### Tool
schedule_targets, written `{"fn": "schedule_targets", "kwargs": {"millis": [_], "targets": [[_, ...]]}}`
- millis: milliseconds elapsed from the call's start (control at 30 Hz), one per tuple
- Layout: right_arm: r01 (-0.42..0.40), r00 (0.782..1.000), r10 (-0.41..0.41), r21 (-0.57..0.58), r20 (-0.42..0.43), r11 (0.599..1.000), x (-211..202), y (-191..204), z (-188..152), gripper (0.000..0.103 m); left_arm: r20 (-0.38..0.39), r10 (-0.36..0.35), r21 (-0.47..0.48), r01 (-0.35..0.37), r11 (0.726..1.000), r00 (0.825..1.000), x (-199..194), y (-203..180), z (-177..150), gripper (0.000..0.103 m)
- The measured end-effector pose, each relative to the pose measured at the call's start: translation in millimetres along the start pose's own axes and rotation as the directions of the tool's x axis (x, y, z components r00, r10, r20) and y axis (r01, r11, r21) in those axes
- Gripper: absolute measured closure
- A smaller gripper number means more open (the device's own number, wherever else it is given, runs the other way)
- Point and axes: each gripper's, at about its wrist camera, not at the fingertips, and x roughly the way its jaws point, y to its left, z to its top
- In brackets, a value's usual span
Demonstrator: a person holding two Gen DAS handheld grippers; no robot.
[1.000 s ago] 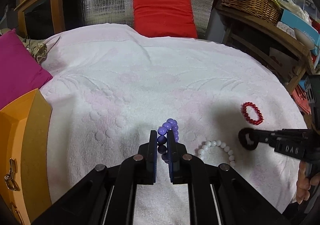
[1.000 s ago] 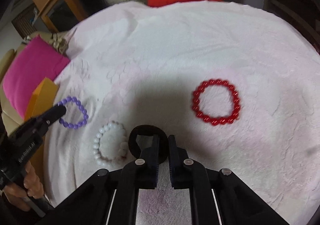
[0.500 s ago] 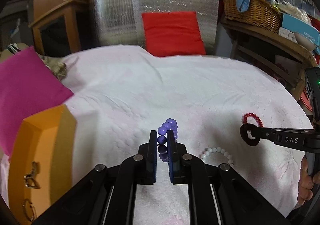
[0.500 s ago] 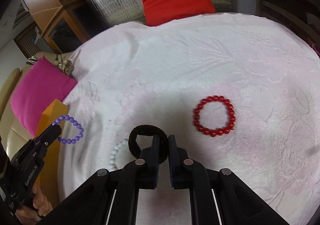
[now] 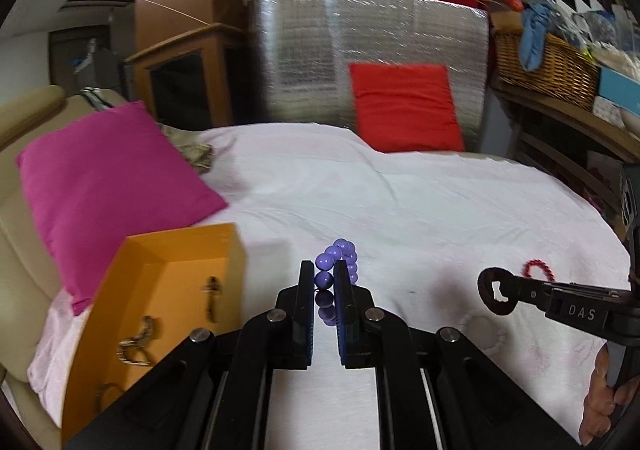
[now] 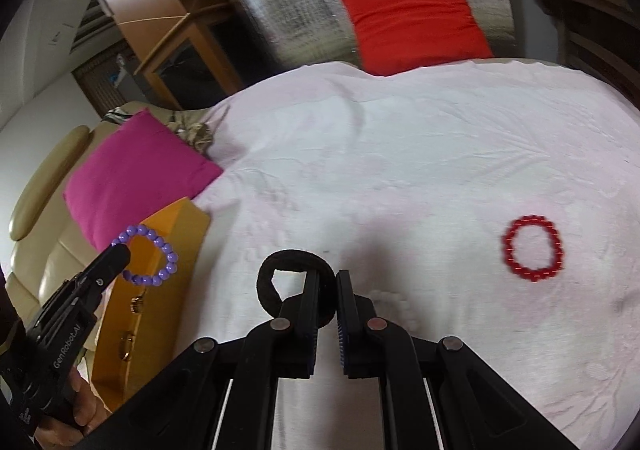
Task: Organize jewelry
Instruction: 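Carry the purple bracelet and hair tie into the orange box and open both tools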
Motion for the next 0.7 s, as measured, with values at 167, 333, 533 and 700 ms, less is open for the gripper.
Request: {"fn": "schedule_targets", "kwargs": {"millis": [167,333,533,700], "targets": [[-0.038,0.999,0.038,-0.032,-0.002,0.999,6.0,27.2,-3.4,0.094,0.043,0.064,-0.043,-0.062,0.997,0.997,-21.3,28.0,1.1,0.094],[-0.084,0.996,0.085,-0.076,0.003,0.993,10.5,61.7,-5.9,0.094,0.076,0.137,-0.072,-0.132,0.989,0.988,-38.4,51.9,-3.7,0.094],[-0.145,0.989,0.146,-0.118,0.000,0.982,15.5,99.3,-10.8,0.094,0.056,0.202,-0.132,-0.193,0.972,0.978,-45.6,90.7,-17.3,0.094],[-0.193,0.981,0.193,-0.173,-0.021,0.966,22.5,133.5,-18.5,0.094,-0.001,0.252,-0.206,-0.247,0.947,0.968,-47.6,132.5,-32.8,0.094]]}}
